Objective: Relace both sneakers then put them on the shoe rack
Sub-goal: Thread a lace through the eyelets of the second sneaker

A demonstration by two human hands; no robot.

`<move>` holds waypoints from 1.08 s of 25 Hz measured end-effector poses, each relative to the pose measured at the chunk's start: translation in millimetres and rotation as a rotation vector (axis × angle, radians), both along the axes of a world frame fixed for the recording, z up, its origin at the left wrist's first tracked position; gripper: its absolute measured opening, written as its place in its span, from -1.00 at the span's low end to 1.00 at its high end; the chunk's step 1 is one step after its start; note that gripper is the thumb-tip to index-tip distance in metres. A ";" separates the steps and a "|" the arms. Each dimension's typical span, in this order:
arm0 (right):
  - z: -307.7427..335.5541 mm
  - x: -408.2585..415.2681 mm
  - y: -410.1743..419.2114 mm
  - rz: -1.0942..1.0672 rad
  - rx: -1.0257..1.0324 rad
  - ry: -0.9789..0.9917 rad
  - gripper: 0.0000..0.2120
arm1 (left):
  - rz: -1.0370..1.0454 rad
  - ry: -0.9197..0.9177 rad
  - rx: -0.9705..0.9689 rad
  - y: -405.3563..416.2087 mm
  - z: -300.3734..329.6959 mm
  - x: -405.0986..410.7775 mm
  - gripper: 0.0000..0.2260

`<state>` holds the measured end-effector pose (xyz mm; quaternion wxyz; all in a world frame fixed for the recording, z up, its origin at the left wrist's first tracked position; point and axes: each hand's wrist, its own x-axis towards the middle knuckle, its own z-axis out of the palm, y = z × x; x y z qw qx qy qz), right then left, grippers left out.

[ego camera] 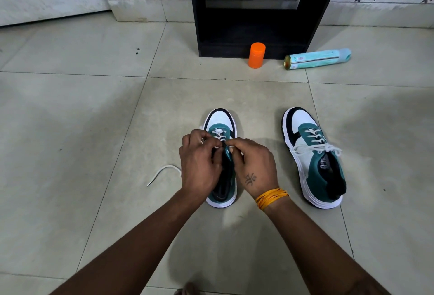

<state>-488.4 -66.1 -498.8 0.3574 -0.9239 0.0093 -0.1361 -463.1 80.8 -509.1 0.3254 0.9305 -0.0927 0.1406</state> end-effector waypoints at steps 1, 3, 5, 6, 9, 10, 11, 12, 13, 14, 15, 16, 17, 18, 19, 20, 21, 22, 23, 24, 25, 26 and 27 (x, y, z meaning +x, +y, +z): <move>-1.3 2.9 -0.5 0.006 -0.031 -0.001 -0.82 | -0.009 0.004 -0.002 0.2 -0.4 -0.4 -0.90; -0.5 5.8 -0.3 0.025 -0.056 0.012 -0.92 | -0.030 0.016 -0.029 1.1 -0.2 -2.7 -0.89; 0.2 3.3 -2.6 0.027 -0.061 0.045 -0.93 | -0.043 0.015 -0.048 3.8 2.3 -8.3 -0.82; -1.0 1.9 -6.0 -0.015 -0.060 0.074 -0.92 | -0.045 0.012 -0.041 5.4 4.4 -11.1 -0.73; -13.2 0.9 -21.2 -0.231 -0.123 0.228 -0.90 | -0.013 0.010 -0.013 11.5 11.0 -20.6 -0.51; -15.6 0.2 -24.9 -0.261 -0.172 0.300 -0.89 | 0.009 -0.011 -0.012 13.4 10.5 -23.6 -0.54; -16.1 -1.2 -26.3 -0.262 -0.213 0.355 -0.88 | 0.024 -0.040 -0.010 15.2 8.5 -25.9 -0.63; -13.5 -2.7 -25.3 -0.236 -0.226 0.369 -0.85 | 0.023 -0.057 -0.015 16.8 5.6 -27.9 -0.73; -9.4 -4.2 -21.8 -0.186 -0.212 0.337 -0.79 | 0.011 -0.049 -0.028 18.3 3.0 -30.0 -0.78; -3.9 -6.0 -16.4 -0.122 -0.191 0.283 -0.73 | -0.005 -0.036 -0.038 19.0 0.7 -31.4 -0.80; 1.3 -6.6 -9.8 -0.048 -0.179 0.226 -0.70 | -0.020 -0.033 -0.036 19.2 -1.0 -31.1 -0.81; 5.0 -6.2 -3.2 0.011 -0.190 0.178 -0.73 | -0.030 -0.032 -0.032 19.3 -2.1 -30.0 -0.81; 5.6 -5.1 1.7 0.041 -0.208 0.150 -0.78 | -0.032 -0.023 -0.038 19.2 -2.2 -29.6 -0.82; 5.6 -3.8 4.0 0.040 -0.223 0.147 -0.82 | -0.026 -0.007 -0.058 19.0 -2.3 -29.9 -0.82; 4.4 -2.7 3.4 0.010 -0.245 0.165 -0.83 | -0.016 0.006 -0.084 18.7 -2.3 -31.2 -0.82; 2.3 -1.8 0.2 -0.039 -0.280 0.207 -0.84 | -0.003 0.012 -0.106 18.3 -2.0 -32.4 -0.82; 0.7 -1.9 -4.6 -0.097 -0.322 0.271 -0.87 | 0.007 0.017 -0.120 18.3 -2.2 -33.3 -0.83; 0.4 -2.7 -10.4 -0.148 -0.363 0.356 -0.90 | 0.014 0.023 -0.130 18.3 -3.0 -33.8 -0.83; 1.2 -2.9 -15.5 -0.178 -0.395 0.442 -0.89 | 0.019 0.029 -0.135 18.1 -3.9 -34.6 -0.83; 2.6 -2.6 -18.9 -0.179 -0.414 0.500 -0.86 | 0.027 0.033 -0.135 17.6 -4.3 -34.9 -0.84; 4.6 -1.5 -17.9 -0.148 -0.425 0.511 -0.84 | 0.036 0.035 -0.132 17.3 -4.0 -34.9 -0.84; 8.4 0.1 -13.7 -0.105 -0.426 0.468 -0.81 | 0.040 0.040 -0.128 17.2 -3.6 -34.4 -0.84; 11.5 1.7 -7.7 -0.058 -0.418 0.388 -0.79 | 0.039 0.043 -0.126 17.2 -3.5 -34.1 -0.84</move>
